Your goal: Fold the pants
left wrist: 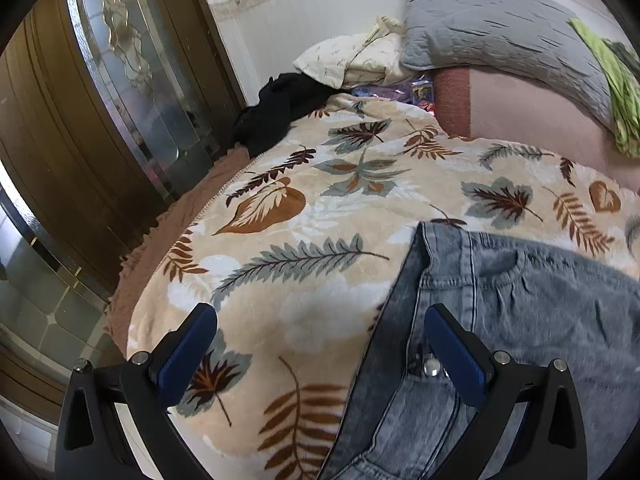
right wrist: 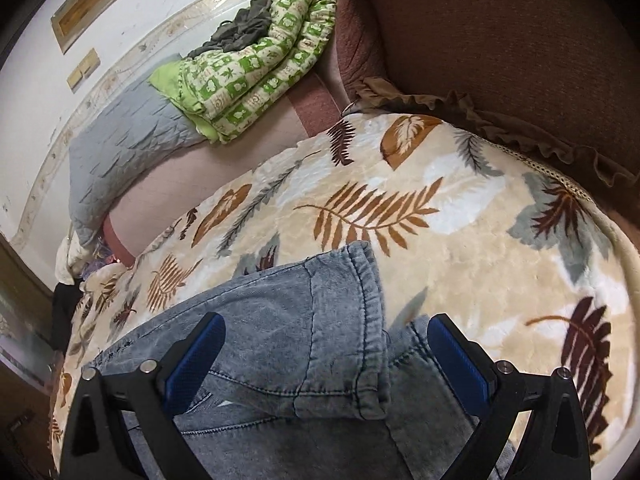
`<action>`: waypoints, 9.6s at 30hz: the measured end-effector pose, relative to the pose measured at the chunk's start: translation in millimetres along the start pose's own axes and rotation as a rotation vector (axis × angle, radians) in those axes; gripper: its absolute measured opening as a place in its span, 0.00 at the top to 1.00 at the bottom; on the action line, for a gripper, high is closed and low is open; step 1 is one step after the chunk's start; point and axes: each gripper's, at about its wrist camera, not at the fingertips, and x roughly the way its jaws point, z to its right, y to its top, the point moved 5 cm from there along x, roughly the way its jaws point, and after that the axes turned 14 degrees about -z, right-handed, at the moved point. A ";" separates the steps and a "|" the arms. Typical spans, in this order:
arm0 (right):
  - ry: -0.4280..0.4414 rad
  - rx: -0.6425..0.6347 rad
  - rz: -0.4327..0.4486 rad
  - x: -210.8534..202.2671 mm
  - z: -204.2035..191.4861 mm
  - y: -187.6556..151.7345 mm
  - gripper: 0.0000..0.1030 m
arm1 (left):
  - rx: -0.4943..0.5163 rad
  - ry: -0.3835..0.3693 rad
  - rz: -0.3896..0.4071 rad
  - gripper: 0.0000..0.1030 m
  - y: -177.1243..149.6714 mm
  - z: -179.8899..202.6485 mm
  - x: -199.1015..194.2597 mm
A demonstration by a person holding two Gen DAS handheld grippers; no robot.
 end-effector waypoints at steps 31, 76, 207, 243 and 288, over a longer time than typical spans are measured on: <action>0.037 0.042 -0.239 117.0 32.4 73.8 0.38 | 0.129 -0.223 -0.369 0.74 101.8 137.3 180.2; -0.102 -0.225 -0.354 -80.5 121.0 -112.9 0.82 | 0.183 -0.283 -0.279 0.94 -185.3 -28.3 20.8; 0.302 0.155 -0.112 -100.9 116.7 -86.1 0.46 | 0.725 -0.441 -0.145 0.39 -218.4 264.4 -67.5; 0.290 0.247 -0.298 -25.6 126.9 -94.5 0.73 | 0.667 -0.480 -0.269 0.33 -218.2 329.1 -36.8; 0.120 -0.402 -0.312 -5.5 -64.0 -160.2 0.82 | 0.509 -0.479 -0.186 0.33 -171.0 266.5 -54.1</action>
